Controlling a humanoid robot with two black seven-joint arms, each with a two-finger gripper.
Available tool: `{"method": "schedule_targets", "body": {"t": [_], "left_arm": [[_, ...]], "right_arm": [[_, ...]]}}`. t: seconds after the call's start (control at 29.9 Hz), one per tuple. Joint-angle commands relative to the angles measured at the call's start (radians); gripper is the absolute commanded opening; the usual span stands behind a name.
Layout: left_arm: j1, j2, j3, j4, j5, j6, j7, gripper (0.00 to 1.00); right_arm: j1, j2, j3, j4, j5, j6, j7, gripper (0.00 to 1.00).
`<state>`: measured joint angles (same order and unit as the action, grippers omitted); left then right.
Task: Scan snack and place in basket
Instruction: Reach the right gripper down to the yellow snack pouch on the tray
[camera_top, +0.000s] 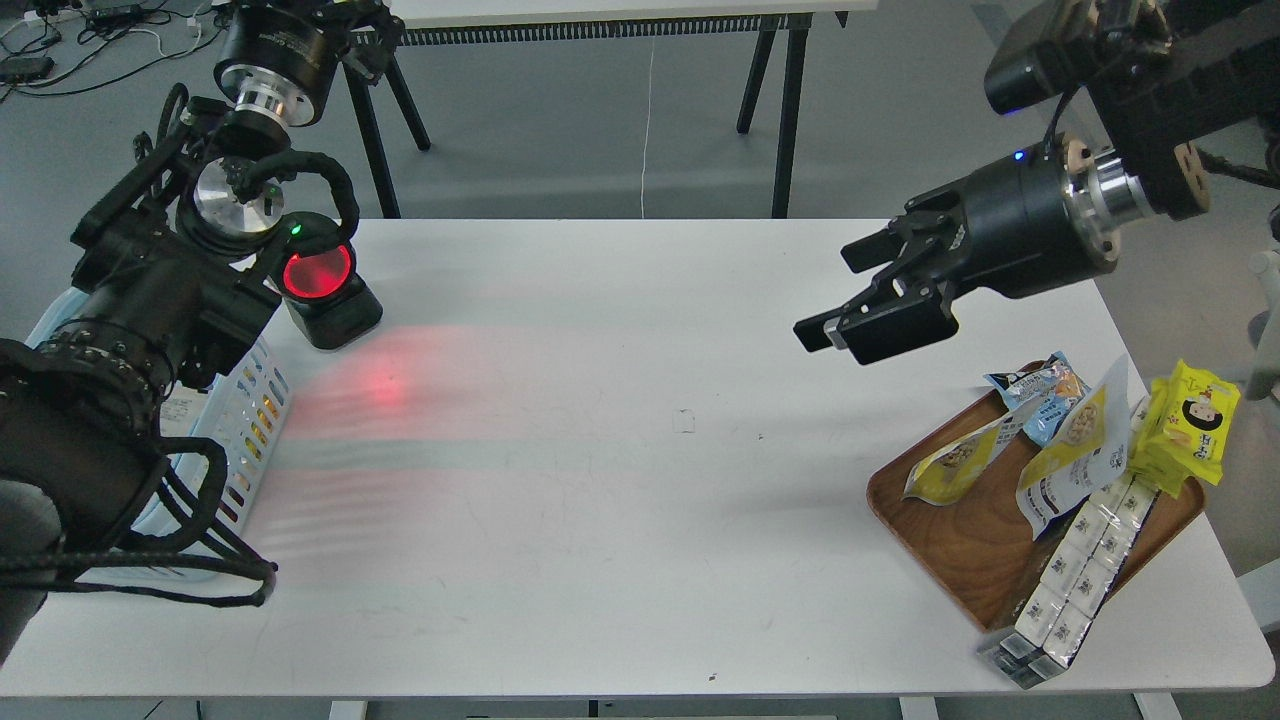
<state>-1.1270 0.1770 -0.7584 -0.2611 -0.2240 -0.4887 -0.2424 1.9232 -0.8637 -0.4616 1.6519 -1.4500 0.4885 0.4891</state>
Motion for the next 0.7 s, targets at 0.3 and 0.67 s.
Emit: {"method": "schedule_targets", "body": {"t": [0.3, 0.67], "left_arm": [[0.001, 0.009, -0.001, 0.002, -0.001, 0.0, -0.001, 1.0], [0.007, 0.012, 0.001, 0.002, -0.001, 0.0, -0.001, 1.0]], "right_arm": [[-0.004, 0.006, -0.176, 0.082, -0.559, -0.054, 0.0, 0.95], [-0.108, 0.012, -0.218, 0.049, -0.711, -0.059, 0.0, 0.74]]}}
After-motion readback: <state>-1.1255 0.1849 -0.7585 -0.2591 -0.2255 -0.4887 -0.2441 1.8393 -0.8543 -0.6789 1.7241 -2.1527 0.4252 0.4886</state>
